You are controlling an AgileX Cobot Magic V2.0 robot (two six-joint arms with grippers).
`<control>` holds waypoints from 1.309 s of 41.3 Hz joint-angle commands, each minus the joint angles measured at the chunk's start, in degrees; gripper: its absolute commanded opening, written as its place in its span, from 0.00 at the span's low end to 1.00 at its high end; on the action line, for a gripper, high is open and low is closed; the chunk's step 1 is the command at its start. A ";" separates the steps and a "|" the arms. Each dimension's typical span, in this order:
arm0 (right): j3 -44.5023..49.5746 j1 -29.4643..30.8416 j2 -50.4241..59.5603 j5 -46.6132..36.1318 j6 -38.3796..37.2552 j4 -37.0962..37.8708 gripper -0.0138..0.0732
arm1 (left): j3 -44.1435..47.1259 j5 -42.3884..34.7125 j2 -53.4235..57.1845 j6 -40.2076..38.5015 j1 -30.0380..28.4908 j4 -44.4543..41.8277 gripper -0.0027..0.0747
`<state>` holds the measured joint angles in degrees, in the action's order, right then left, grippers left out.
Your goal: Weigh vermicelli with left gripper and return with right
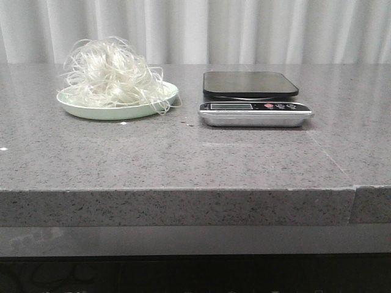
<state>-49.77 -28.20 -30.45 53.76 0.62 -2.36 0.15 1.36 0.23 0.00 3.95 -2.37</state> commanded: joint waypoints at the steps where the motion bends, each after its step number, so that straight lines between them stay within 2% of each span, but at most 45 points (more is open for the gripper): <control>1: -1.33 0.30 -0.31 -3.29 0.01 0.60 0.34 | 0.33 -4.33 1.12 0.00 0.45 0.55 0.22; 4: -0.90 0.36 0.01 -3.61 0.01 0.60 0.34 | 0.33 -4.33 1.12 0.00 0.45 0.55 0.22; 8: 2.31 3.68 1.77 -7.38 0.01 0.82 0.34 | 0.33 -4.33 1.12 0.00 0.45 0.55 0.22; 19: 22.78 18.39 15.52 -33.33 0.01 0.82 0.34 | 0.33 -4.33 1.12 0.00 0.45 0.55 0.22; 25: 34.21 22.44 22.12 -46.34 0.01 0.82 0.34 | 0.33 -4.33 1.12 0.00 0.45 0.55 0.22; 28: 38.74 22.85 24.83 -49.57 0.01 0.82 0.34 | 0.33 -4.33 1.12 0.00 0.45 0.55 0.22; 36: 47.17 25.18 31.59 -52.47 0.01 0.82 0.34 | 0.33 -4.33 1.12 0.00 0.45 0.55 0.22; 42: 50.94 25.67 31.94 -55.51 0.01 0.82 0.34 | 0.33 -4.33 1.12 0.00 0.45 0.55 0.22; 54: 50.91 25.79 31.94 -54.75 0.01 0.82 0.34 | 0.33 -4.33 1.12 0.00 0.45 0.55 0.22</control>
<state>1.60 -2.86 0.63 4.25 0.62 -2.13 0.15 1.36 0.23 0.00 3.95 -2.37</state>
